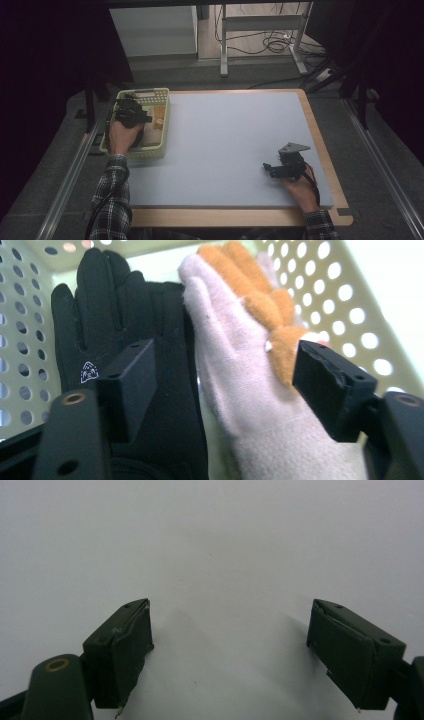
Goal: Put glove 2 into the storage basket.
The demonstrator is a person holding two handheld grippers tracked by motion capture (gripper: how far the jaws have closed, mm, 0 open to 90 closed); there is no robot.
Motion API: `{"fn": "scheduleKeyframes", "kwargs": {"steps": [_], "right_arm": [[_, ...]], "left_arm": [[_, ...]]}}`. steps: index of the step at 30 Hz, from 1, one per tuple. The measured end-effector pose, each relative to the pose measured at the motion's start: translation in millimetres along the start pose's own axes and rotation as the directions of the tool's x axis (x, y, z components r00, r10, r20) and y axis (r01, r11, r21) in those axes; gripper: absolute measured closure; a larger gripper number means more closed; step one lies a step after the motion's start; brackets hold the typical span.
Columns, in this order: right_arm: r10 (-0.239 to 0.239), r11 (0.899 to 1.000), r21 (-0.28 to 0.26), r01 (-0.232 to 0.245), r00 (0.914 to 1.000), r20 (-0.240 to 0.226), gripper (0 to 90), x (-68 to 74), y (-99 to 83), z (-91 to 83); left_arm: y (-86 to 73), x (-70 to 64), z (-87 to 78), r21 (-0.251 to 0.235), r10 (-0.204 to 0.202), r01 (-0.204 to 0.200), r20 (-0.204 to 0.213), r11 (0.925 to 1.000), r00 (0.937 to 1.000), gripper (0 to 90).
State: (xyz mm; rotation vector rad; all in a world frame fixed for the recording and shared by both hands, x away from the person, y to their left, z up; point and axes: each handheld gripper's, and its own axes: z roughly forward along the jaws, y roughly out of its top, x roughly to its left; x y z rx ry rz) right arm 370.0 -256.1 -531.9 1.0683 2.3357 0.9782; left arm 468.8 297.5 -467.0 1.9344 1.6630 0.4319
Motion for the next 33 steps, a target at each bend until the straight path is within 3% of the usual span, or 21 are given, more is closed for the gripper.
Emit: {"fn": "scheduleKeyframes", "kwargs": {"steps": [7,12,16,20,25,27,31,33], "right_arm": [[-0.001,1.000,0.000,0.001,1.0000,0.001,17.7,0.1,0.0,0.0],[-0.001,1.000,0.000,0.001,1.0000,0.002,17.6,0.2,0.0,0.0],[-0.002,1.000,0.002,0.002,1.0000,0.003,17.5,0.2,0.1,-0.2],[-0.001,1.000,0.002,0.001,1.0000,0.004,17.4,0.4,0.2,-0.2],[-0.004,1.000,0.002,0.004,1.0000,0.007,17.3,0.5,0.3,-0.2],[-0.004,1.000,0.002,0.004,1.0000,0.007,17.3,0.6,0.3,-0.2],[-0.007,1.000,0.002,0.007,0.9999,0.008,17.3,0.6,0.3,-0.3],[-0.007,1.000,0.001,0.007,0.9999,0.009,17.2,0.8,0.3,-0.2]], "left_arm": [[-9.2,1.2,-9.3,-0.050,0.017,-0.016,0.016,0.9986,0.9997,11.4],[-14.4,-6.6,-22.3,-0.100,0.045,-0.038,0.060,0.9942,0.9972,6.7],[-20.0,-20.3,-31.9,-0.116,0.104,-0.094,0.085,0.9889,0.9910,3.9],[-28.3,-39.1,-42.7,-0.144,0.181,-0.165,0.107,0.9757,0.9777,2.4],[-45.2,-70.3,-56.9,-0.207,0.274,-0.239,0.156,0.9486,0.9492,1.1],[-54.6,-84.8,-61.3,-0.232,0.319,-0.277,0.173,0.9326,0.9318,0.7],[-76.9,-116.1,-65.4,-0.274,0.410,-0.353,0.194,0.8949,0.8910,0.3],[-91.2,-132.9,-64.4,-0.295,0.448,-0.378,0.222,0.8776,0.8663,0.3]]}}
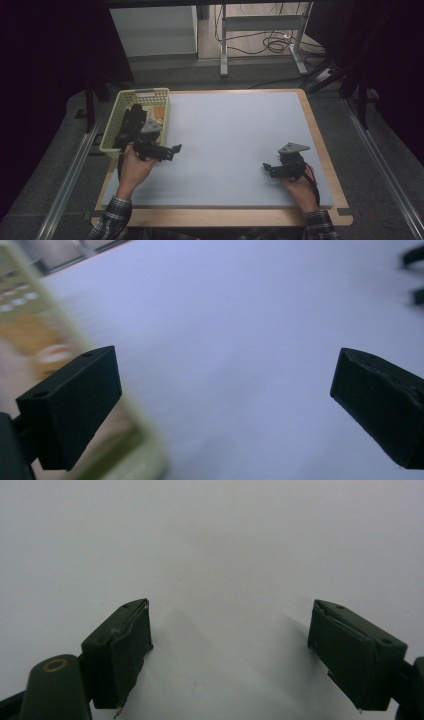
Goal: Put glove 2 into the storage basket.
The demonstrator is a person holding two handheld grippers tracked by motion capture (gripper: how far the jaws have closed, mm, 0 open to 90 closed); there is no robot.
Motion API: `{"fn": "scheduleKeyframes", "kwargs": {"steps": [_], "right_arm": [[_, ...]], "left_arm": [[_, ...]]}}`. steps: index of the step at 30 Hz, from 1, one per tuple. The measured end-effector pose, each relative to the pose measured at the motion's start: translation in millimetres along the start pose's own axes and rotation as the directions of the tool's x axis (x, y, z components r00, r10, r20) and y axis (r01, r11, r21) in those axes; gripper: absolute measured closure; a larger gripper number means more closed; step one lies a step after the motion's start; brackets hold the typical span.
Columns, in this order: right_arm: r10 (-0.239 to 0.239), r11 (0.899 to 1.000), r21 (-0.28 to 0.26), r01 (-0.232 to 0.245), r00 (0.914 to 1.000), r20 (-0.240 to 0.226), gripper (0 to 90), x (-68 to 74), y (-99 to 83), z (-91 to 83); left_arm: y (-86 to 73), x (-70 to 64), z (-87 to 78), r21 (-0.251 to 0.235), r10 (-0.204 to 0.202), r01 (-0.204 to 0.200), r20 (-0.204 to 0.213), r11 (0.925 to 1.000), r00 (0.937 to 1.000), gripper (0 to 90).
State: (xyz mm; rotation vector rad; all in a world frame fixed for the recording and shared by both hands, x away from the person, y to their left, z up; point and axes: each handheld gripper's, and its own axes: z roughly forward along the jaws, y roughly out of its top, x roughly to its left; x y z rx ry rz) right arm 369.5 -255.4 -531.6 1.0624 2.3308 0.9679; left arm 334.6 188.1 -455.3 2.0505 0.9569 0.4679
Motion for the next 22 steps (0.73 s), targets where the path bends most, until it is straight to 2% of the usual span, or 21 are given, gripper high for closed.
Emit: {"fn": "scheduleKeyframes", "kwargs": {"steps": [5,9,13,15,16,22], "right_arm": [[-0.002,1.000,0.000,0.002,1.0000,0.002,17.2,0.1,0.0,-0.1],[0.002,1.000,0.000,-0.002,1.0000,0.000,17.2,0.2,0.0,0.0],[-0.002,1.000,0.000,0.002,1.0000,0.002,17.2,0.2,0.0,-0.1],[0.002,1.000,0.000,-0.002,1.0000,0.000,17.2,0.1,0.0,-0.1],[0.004,1.000,0.000,-0.004,1.0000,0.000,17.2,0.1,0.0,0.0],[-0.001,1.000,0.000,0.001,1.0000,0.002,17.2,0.3,-0.4,-0.1]], "left_arm": [[-22.0,-36.2,16.3,-0.001,0.056,-0.056,0.062,0.9985,0.9965,0.3],[-47.7,-52.0,38.9,0.067,0.077,-0.082,0.081,0.9944,0.9938,0.0],[-69.1,-55.7,58.5,0.149,0.085,-0.096,0.076,0.9842,0.9934,0.0],[-72.9,-52.1,59.9,0.143,0.046,-0.059,0.095,0.9879,0.9944,1.0],[-72.6,-51.6,60.5,0.153,0.038,-0.052,0.093,0.9868,0.9949,0.4],[-72.7,-51.6,61.1,0.157,0.039,-0.053,0.094,0.9861,0.9948,0.0]]}}
